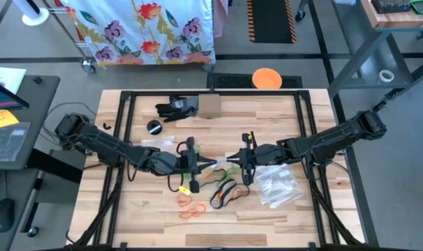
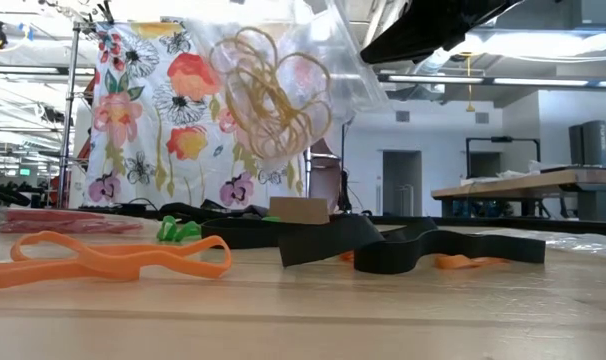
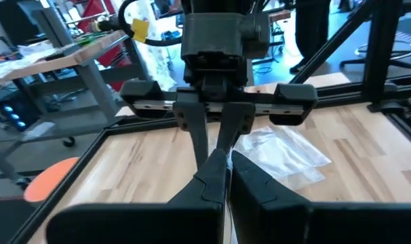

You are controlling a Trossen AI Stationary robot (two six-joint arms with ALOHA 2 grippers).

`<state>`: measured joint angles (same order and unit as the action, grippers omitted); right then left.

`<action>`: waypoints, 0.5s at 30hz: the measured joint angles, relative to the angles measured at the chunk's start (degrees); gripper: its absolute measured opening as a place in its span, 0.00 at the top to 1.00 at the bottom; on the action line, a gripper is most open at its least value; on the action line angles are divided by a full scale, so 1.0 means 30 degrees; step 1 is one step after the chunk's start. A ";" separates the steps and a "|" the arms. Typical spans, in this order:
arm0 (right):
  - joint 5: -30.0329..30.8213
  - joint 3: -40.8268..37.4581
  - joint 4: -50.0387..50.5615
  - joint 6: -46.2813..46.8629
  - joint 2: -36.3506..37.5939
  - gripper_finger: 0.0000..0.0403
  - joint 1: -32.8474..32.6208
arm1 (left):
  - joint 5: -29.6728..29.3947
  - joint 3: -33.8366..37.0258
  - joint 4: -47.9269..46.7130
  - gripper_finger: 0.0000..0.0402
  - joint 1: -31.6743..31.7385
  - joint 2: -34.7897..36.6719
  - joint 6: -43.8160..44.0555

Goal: Sort rubber bands
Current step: Close the transparent zip bag

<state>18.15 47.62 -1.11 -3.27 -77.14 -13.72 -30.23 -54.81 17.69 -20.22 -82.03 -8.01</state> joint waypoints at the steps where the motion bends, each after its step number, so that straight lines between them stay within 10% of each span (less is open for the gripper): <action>1: 0.0000 0.0000 -0.0006 0.0000 0.0000 0.96 0.0000 | -0.0193 0.0000 0.0005 1.00 -0.0082 0.0010 -0.0053; 15: -0.0007 -0.0007 0.0348 0.0087 0.0000 0.96 0.0000 | -0.3115 0.0000 -0.0040 1.00 -0.1110 0.0505 -0.0662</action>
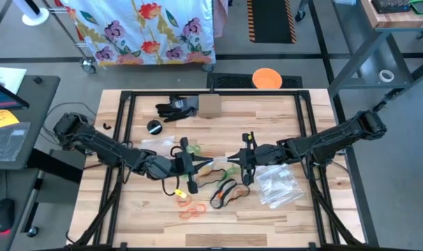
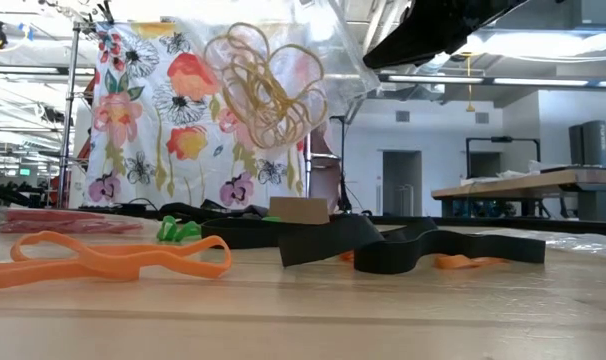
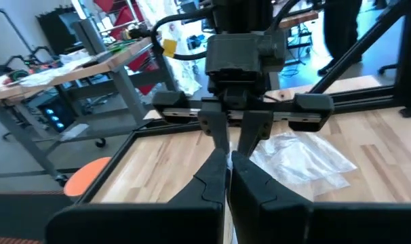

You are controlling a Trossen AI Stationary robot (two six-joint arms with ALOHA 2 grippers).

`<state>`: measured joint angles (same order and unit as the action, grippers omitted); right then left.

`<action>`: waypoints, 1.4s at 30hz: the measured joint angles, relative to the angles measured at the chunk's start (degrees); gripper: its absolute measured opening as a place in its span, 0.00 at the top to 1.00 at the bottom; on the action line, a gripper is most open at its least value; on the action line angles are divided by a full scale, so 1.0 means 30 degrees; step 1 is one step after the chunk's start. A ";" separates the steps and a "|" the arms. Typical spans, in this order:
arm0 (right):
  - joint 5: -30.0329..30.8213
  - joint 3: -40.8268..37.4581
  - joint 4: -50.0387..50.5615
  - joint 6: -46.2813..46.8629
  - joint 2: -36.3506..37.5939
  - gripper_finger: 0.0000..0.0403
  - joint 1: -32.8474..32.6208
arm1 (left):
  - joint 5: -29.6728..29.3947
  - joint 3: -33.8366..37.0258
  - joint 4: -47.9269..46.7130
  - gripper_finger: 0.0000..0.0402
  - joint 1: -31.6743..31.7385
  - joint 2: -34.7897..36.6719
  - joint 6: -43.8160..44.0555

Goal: Sort rubber bands
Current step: Close the transparent zip bag

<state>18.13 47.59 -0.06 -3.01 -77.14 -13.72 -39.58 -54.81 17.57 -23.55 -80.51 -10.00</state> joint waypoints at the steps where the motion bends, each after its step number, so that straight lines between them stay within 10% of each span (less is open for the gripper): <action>1: 0.0000 0.0006 0.0102 0.0006 0.0000 0.96 0.0000 | -0.0345 0.0000 -0.0014 1.00 -0.0095 0.0005 -0.0102; 22: 0.0136 -0.0029 -0.2065 0.0032 -0.0007 0.81 0.0000 | -0.1480 0.0000 -0.0485 1.00 -0.0555 0.0270 -0.0131; 31: 0.5746 -0.0022 -0.2745 -0.1654 -0.0007 0.54 -0.0907 | -0.3864 0.0007 -0.1191 1.00 -0.0648 0.0331 -0.0081; 42: 0.7399 -0.0115 0.4845 0.2536 0.1307 0.56 -0.0431 | -0.5641 0.0007 -0.1397 1.00 -0.1992 0.0896 -0.0879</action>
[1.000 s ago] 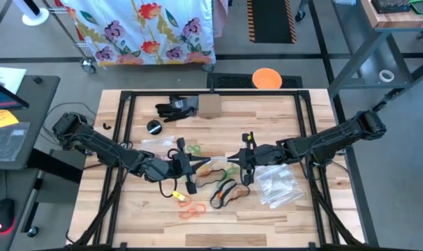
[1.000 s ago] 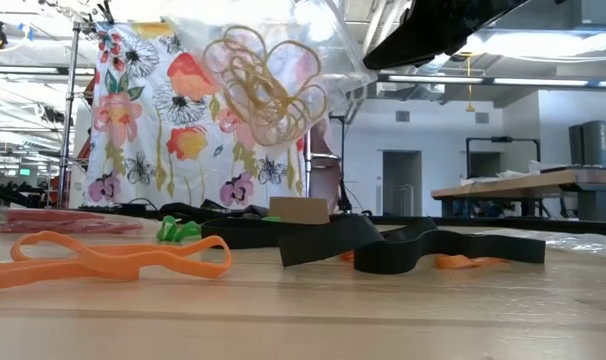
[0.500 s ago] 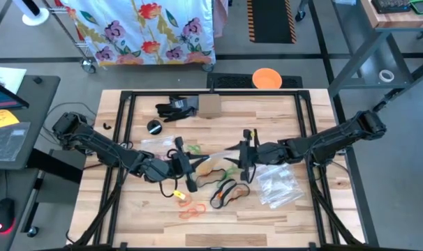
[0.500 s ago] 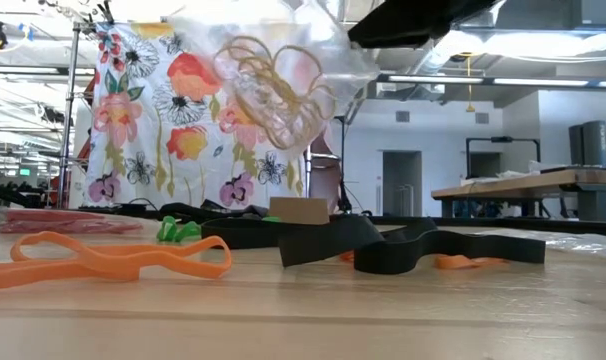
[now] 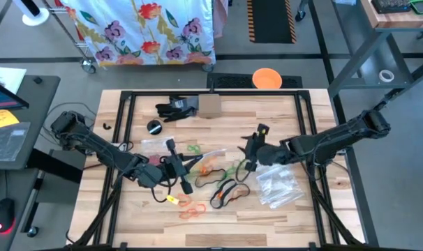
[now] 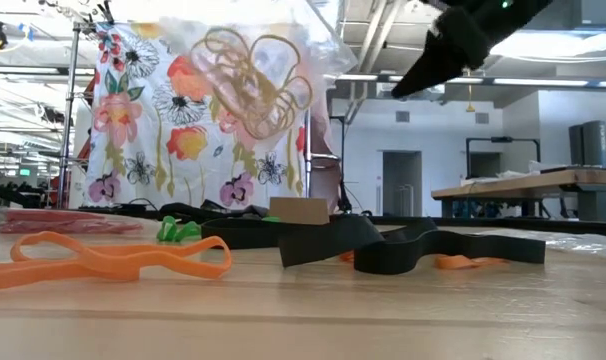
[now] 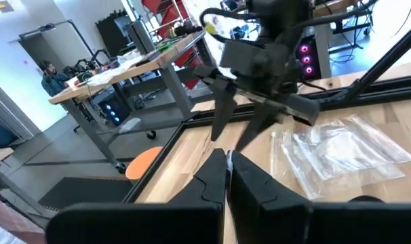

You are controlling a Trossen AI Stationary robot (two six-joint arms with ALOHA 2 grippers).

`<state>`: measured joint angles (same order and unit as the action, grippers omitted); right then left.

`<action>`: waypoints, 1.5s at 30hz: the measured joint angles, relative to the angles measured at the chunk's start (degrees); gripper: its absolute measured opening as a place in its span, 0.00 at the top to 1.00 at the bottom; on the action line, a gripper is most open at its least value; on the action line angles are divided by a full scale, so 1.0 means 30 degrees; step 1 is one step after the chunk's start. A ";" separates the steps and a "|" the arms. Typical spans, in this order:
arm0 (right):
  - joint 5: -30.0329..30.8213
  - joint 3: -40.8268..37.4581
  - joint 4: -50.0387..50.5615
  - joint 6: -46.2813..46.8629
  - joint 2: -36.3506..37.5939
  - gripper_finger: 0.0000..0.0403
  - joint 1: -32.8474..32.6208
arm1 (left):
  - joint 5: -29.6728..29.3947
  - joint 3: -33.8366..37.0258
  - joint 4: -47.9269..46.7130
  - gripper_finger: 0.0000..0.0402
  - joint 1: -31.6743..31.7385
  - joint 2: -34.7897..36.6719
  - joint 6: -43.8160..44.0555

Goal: Sort rubber bands
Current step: Close the transparent zip bag

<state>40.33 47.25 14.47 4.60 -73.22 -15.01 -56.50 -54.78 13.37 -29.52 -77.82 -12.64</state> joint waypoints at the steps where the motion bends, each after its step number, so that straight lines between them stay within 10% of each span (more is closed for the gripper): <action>1: -0.0322 -0.0187 -0.0269 0.0052 0.0075 0.57 0.0262 | -0.0031 0.0000 -0.0015 1.00 -0.0019 0.0000 -0.0064; 16: -2.1899 -0.8023 -1.6493 -0.1327 0.0856 0.67 1.0245 | 0.1807 0.2381 0.3379 1.00 0.0523 0.1437 -0.1148; 35: -1.6789 -0.4424 -1.9025 -0.2947 -0.2924 0.68 0.5681 | 0.5935 0.4350 0.6870 1.00 0.2858 0.1785 0.0600; 45: -1.4730 -0.3916 -1.7373 -0.4702 -0.2929 0.98 0.4554 | 0.5927 0.4342 0.6695 1.00 0.2872 0.1785 0.0806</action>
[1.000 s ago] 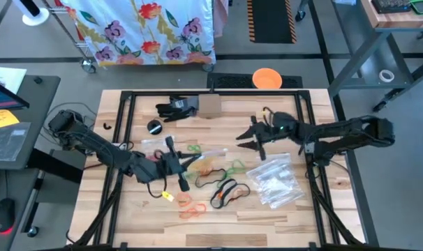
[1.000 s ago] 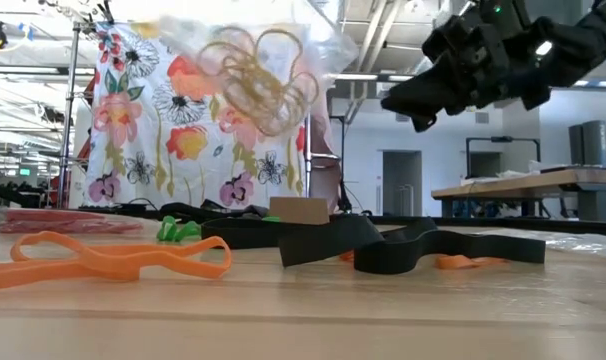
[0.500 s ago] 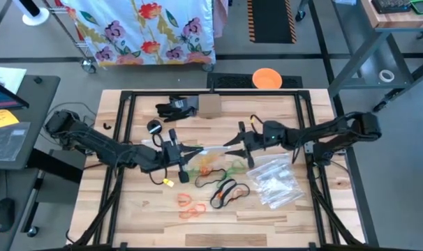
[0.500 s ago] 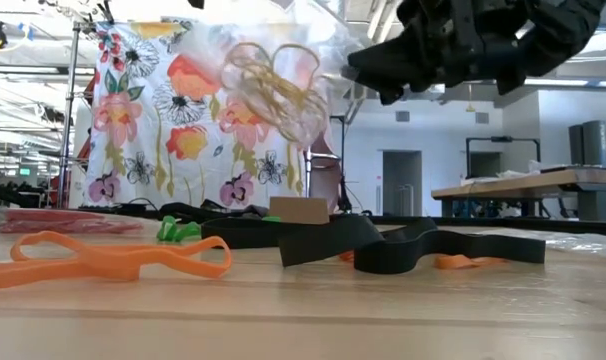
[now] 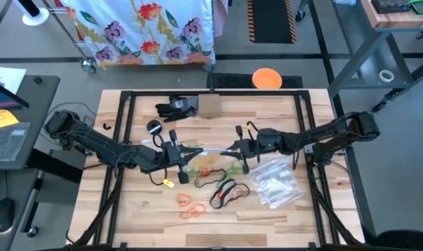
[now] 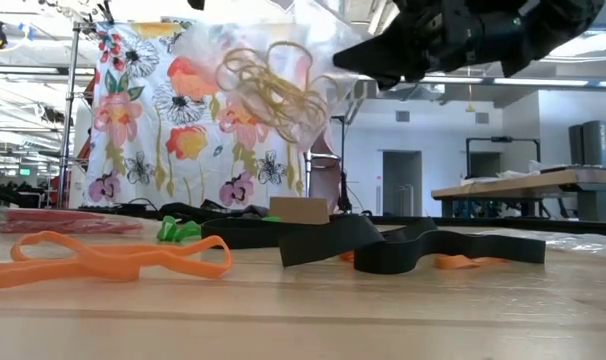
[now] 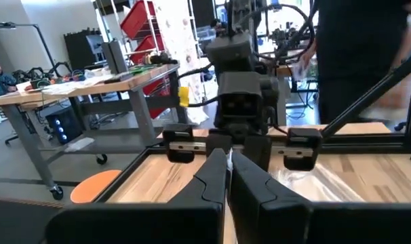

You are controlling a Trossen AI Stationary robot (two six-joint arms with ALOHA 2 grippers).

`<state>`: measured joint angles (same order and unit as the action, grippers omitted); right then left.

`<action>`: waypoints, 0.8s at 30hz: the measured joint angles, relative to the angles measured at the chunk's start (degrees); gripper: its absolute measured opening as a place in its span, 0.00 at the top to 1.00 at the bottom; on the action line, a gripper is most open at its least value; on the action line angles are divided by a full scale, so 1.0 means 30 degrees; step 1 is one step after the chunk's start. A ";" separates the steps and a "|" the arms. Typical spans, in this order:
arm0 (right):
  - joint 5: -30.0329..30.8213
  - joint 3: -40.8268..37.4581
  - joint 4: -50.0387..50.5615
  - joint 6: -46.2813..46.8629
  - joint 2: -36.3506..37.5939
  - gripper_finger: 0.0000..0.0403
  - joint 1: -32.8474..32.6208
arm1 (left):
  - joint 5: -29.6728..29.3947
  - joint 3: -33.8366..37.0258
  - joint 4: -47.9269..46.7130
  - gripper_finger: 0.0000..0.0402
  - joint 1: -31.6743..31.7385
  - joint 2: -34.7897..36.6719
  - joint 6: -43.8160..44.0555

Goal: Sort rubber bands
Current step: Close the transparent zip bag

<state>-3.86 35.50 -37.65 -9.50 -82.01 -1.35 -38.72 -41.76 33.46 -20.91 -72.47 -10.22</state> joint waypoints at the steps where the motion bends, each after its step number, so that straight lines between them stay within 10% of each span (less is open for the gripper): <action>1: 0.0046 0.0150 0.0340 -0.0006 0.0002 0.99 0.0001 | 0.0000 0.0000 -0.0068 1.00 0.0000 0.0000 0.0007; 16: 0.1008 0.2115 0.8104 0.0383 0.0536 1.00 -0.0071 | -0.0060 -0.0007 -0.3487 0.64 0.0858 0.0000 0.0418; 24: 0.1429 0.2159 0.7906 0.1399 0.0456 1.00 -0.0006 | 0.3281 -0.0687 -0.2209 0.56 0.0845 -0.0610 0.1358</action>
<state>0.43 41.98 -13.93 -5.31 -80.64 -1.37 -28.88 -43.82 26.83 -18.37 -74.30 -6.15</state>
